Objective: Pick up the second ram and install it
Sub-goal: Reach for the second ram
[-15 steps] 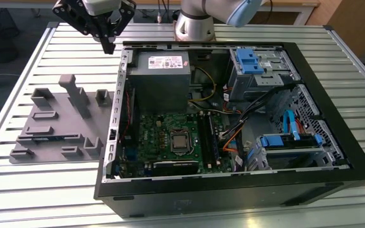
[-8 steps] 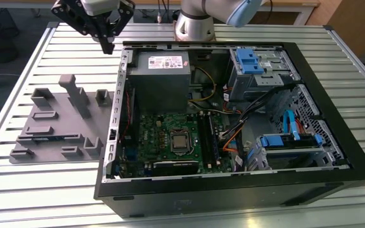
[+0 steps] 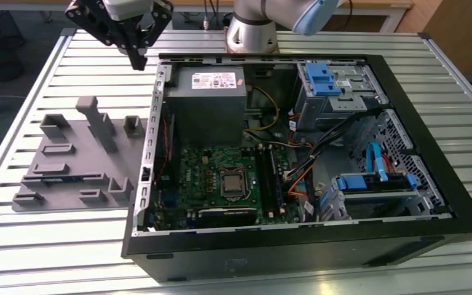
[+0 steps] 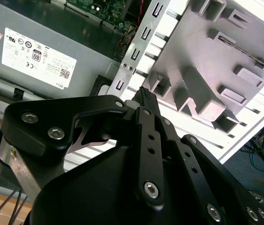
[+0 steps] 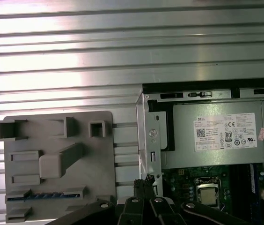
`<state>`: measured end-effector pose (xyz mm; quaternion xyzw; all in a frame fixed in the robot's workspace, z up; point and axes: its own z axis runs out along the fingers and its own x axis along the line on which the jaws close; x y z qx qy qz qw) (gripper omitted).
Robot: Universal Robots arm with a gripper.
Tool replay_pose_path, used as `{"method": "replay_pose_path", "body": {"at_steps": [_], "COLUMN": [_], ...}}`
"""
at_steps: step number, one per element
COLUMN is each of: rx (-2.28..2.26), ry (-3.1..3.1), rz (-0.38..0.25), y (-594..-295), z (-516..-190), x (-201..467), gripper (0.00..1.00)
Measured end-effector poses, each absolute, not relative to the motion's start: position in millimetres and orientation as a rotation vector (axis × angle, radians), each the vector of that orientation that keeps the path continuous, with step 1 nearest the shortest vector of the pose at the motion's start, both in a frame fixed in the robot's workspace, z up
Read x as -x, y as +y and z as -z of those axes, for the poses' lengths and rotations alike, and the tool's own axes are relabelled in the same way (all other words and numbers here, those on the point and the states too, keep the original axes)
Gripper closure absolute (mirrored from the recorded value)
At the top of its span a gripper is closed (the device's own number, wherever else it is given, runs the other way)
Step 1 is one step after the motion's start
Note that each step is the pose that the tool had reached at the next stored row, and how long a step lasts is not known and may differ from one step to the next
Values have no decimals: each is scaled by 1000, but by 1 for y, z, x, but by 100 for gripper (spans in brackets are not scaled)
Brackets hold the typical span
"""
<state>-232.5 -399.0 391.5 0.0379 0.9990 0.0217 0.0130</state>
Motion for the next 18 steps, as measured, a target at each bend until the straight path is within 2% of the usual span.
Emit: {"method": "replay_pose_path", "body": {"at_steps": [18], "rx": [-118], "ry": [3113], "rz": [-68], "y": [-399], "z": [-390], "x": [244], "gripper": [89]}}
